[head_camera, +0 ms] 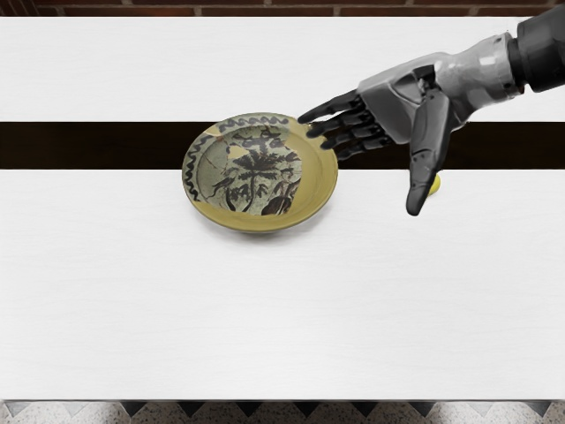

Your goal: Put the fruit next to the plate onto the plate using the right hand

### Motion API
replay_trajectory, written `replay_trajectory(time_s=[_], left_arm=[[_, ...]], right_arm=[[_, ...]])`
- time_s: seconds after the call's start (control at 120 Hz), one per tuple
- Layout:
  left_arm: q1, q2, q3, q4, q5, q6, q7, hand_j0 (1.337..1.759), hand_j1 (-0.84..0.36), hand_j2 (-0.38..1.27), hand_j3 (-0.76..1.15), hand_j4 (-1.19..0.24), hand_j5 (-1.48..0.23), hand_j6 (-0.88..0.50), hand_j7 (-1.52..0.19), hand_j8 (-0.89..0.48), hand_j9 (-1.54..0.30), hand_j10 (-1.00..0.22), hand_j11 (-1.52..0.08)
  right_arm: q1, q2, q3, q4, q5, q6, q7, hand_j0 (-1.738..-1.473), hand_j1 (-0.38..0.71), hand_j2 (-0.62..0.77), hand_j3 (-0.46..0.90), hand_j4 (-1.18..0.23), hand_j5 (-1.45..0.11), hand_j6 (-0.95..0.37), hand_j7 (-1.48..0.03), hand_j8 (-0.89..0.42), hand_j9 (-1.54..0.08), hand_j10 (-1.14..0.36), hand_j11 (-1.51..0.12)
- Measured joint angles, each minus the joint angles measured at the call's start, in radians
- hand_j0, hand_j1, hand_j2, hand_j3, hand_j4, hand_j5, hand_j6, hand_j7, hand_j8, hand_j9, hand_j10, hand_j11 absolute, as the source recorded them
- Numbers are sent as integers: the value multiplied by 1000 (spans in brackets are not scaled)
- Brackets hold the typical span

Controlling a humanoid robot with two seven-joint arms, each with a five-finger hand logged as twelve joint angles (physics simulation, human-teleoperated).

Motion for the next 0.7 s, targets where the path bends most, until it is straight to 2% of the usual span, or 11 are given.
replay_trajectory(time_s=[0.233, 0.35, 0.417, 0.492, 0.567, 0.7], left_arm=[[0, 0, 0, 0, 0, 0, 0, 1658, 326, 4, 0, -19, -25, -19, -25, -19, -25, -19, -25], [0, 0, 0, 0, 0, 0, 0, 1658, 326, 4, 0, -19, -25, -19, -25, -19, -25, -19, -25], [0, 0, 0, 0, 0, 0, 0, 1658, 326, 4, 0, -19, -25, -19, -25, -19, -25, -19, -25], [0, 0, 0, 0, 0, 0, 0, 1658, 326, 4, 0, -19, -25, -19, -25, -19, -25, -19, -25], [0, 0, 0, 0, 0, 0, 0, 1658, 326, 4, 0, -19, -25, -19, -25, -19, -25, -19, -25], [0, 0, 0, 0, 0, 0, 0, 1658, 326, 4, 0, -19, -25, -19, -25, -19, -25, -19, -25]], right_arm=[[-12, 5, 12, 9, -37, 0, 0, -1658, -349, -1, 0, -1, 0, -1, 0, -1, 0, 0, 0], [13, 13, 35, 5, -230, -12, 0, -1658, -349, -1, 0, -1, 0, -1, 0, -1, 0, -1, 0], [32, 39, 10, -34, -341, -79, 0, -1658, -349, -1, 0, -1, 0, -1, 0, -1, 0, -1, 0], [51, 107, -72, -118, -430, -192, 0, -1658, -349, 0, 0, -1, 0, -2, 0, -1, 0, -1, 0], [100, 223, -231, -205, -465, -303, 0, -1658, -349, 0, 0, -2, 0, -2, 0, -2, 0, -1, 0], [226, 452, -569, -268, -350, -567, 0, -1658, -349, 0, 0, -2, 0, -3, 0, -2, 0, -1, 0]])
